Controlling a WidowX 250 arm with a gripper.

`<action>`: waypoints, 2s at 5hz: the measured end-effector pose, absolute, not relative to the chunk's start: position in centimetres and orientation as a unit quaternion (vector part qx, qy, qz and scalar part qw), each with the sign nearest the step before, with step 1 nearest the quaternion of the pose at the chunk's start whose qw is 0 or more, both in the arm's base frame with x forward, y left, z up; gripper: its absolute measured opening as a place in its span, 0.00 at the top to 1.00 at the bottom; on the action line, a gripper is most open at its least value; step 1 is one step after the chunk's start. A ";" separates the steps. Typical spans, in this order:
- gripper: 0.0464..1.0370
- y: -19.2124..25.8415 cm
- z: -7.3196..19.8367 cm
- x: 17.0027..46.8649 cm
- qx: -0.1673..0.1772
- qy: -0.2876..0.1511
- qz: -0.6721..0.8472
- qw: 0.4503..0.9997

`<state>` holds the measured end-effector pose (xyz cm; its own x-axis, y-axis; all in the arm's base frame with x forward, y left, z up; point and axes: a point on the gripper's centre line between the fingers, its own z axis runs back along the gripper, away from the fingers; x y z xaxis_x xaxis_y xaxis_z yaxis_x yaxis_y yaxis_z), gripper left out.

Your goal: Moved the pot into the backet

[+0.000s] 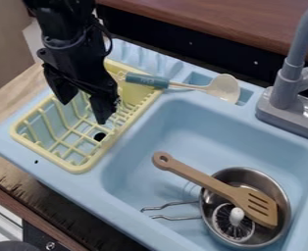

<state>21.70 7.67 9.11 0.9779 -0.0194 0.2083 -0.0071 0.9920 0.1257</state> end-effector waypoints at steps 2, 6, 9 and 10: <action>0.04 6.0 7.7 21.7 0.061 -0.071 -0.081 0.992; 0.04 -1.3 9.8 25.0 0.031 -0.069 -0.335 0.939; 0.04 -7.2 7.2 27.1 -0.004 -0.102 -0.519 0.849; 0.04 -8.1 5.4 26.8 -0.025 -0.082 -0.544 0.835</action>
<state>26.79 -8.10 5.43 0.3944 -0.9043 0.1635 0.9124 0.4066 0.0480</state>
